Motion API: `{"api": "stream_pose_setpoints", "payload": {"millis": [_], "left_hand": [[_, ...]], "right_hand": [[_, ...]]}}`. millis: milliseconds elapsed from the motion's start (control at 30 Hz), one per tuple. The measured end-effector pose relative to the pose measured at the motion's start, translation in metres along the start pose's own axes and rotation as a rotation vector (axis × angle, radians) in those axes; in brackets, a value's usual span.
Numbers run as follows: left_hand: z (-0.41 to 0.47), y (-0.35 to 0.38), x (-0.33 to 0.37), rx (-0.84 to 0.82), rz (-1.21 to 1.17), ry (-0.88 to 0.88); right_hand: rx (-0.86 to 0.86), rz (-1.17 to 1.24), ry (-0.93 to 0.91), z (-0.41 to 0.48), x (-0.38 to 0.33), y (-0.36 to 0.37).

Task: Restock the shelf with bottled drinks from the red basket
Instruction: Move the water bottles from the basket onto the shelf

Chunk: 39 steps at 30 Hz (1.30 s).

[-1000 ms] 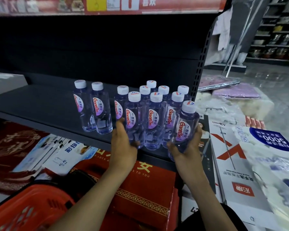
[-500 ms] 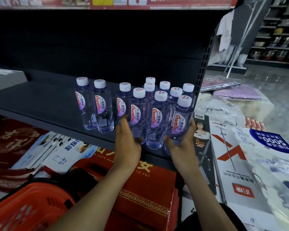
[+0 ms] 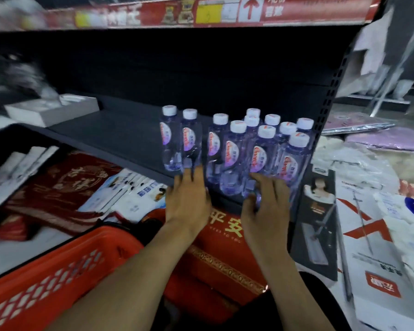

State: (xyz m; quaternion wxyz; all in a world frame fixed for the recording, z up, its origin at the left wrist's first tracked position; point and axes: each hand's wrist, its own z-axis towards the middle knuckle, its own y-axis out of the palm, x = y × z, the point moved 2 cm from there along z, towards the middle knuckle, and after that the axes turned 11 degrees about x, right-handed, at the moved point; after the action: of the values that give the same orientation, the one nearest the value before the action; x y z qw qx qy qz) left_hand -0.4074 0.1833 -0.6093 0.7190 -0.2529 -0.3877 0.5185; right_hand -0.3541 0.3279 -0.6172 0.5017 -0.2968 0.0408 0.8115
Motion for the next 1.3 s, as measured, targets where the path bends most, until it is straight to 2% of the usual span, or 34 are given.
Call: {"api": "stream_pose_setpoints", "payload": {"millis": [167,300,500,600,700,800,900,967,1033,1133,1200,1300], "left_hand": [[-0.023,-0.045,-0.061,-0.019,0.302,-0.007],[-0.057,-0.096,-0.134,-0.079,0.474,-0.101],[-0.122,-0.156,-0.234,-0.177,0.572,-0.422],[-0.157,-0.161,-0.274,-0.24,0.596,-0.547],[-0.194,-0.151,-0.312,-0.375,0.53,-0.673],[-0.218,-0.132,-0.345,-0.532,0.435,-0.739],[-0.237,-0.109,-0.373,-0.619,0.309,-0.839],[-0.248,-0.089,-0.39,-0.637,0.228,-0.92],[-0.259,-0.066,-0.403,-0.669,0.18,-1.005],[-0.276,-0.025,-0.413,-0.717,0.039,-1.167],[-0.289,0.002,-0.415,-0.746,-0.096,-1.306],[-0.305,0.03,-0.417,-0.781,-0.203,-1.466]], "right_hand": [[-0.294,0.089,0.02,-0.024,-0.062,0.051],[-0.533,0.173,-0.018,-0.062,-0.123,0.092],[-0.831,0.259,-0.217,-0.135,-0.197,0.142],[-0.957,0.259,-0.259,-0.172,-0.222,0.163],[-1.101,0.289,-0.258,-0.212,-0.241,0.186],[-1.326,0.242,-0.236,-0.262,-0.238,0.206],[-1.641,0.112,-0.199,-0.317,-0.204,0.219],[-1.791,0.0,-0.159,-0.34,-0.176,0.227],[-1.857,-0.092,-0.134,-0.356,-0.154,0.239],[-1.987,-0.206,-0.199,-0.381,-0.138,0.256],[-2.046,-0.164,-0.227,-0.401,-0.136,0.265],[-2.074,-0.099,-0.12,-0.453,-0.119,0.286]]}}
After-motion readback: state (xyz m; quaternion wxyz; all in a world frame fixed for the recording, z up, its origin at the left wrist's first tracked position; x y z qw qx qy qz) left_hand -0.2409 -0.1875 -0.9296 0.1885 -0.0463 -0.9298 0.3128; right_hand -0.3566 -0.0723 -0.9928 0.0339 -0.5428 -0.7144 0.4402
